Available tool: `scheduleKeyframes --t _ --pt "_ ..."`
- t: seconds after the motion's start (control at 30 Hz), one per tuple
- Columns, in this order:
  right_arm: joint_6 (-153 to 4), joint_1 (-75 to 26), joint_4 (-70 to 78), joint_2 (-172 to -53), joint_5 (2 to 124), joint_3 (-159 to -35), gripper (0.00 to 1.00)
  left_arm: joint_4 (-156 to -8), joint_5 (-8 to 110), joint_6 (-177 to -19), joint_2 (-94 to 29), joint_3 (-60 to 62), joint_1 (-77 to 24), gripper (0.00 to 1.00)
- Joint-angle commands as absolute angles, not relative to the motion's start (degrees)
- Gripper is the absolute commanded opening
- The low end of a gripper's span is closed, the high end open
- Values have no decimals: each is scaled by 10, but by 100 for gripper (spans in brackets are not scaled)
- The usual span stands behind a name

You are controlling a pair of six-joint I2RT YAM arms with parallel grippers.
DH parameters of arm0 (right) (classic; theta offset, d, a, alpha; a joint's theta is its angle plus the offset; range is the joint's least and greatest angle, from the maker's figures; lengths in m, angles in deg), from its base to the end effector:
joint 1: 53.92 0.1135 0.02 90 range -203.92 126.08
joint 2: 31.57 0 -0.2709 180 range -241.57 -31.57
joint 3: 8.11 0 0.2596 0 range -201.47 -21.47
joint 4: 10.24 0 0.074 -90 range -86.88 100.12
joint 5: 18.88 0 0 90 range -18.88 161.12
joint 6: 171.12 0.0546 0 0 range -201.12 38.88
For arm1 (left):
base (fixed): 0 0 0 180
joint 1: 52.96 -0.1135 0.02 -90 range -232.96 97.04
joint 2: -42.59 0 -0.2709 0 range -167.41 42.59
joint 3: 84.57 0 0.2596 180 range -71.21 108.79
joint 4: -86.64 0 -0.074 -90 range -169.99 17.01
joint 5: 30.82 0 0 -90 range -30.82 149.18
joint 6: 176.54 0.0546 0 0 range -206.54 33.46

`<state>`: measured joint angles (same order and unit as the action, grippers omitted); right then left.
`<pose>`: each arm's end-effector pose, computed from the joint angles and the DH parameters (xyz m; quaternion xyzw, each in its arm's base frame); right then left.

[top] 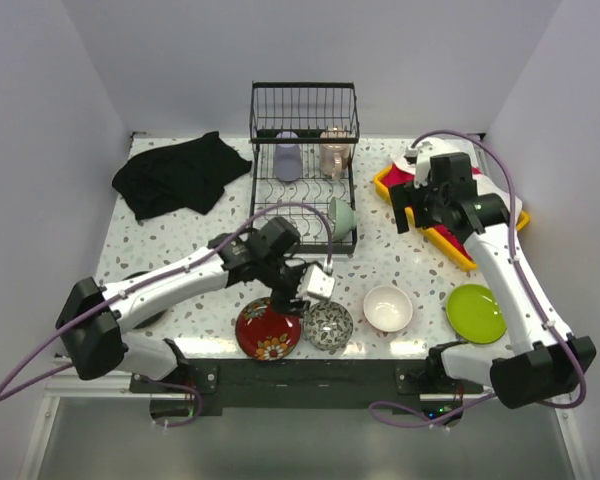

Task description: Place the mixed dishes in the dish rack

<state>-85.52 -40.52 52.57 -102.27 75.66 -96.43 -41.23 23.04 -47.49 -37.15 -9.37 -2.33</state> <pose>0.2621 0.0580 0.3566 -0.1280 0.9150 -0.0066 0.3826 0.1625 -0.2488 0.2608 0.7053 0.5831 -0.3231 0.2413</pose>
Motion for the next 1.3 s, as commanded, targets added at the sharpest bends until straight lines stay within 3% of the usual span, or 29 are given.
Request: scheduleKeyframes --t 0.0,0.3,0.77,0.93,1.07,1.17,1.2,1.27 --pt "-815 -409 519 -945 730 -947 95 -392 311 -417 -361 -112 46 59" --pt "-829 -450 524 -828 756 -892 95 -405 347 -446 -407 -105 129 56" --pt "-798 -515 538 -776 731 -862 95 -540 506 -496 -447 -163 219 49" --pt "-794 -524 536 -775 724 -862 95 -547 530 -485 -461 -160 232 36" --pt "-793 -529 533 -777 722 -865 95 -548 527 -485 -466 -168 232 33" --pt "-791 -530 531 -779 720 -862 95 -547 516 -491 -471 -168 232 21" --pt "-790 -530 532 -782 717 -862 95 -541 513 -492 -471 -163 232 12" --pt "-789 -530 535 -787 716 -864 95 -537 508 -494 -472 -152 232 4"
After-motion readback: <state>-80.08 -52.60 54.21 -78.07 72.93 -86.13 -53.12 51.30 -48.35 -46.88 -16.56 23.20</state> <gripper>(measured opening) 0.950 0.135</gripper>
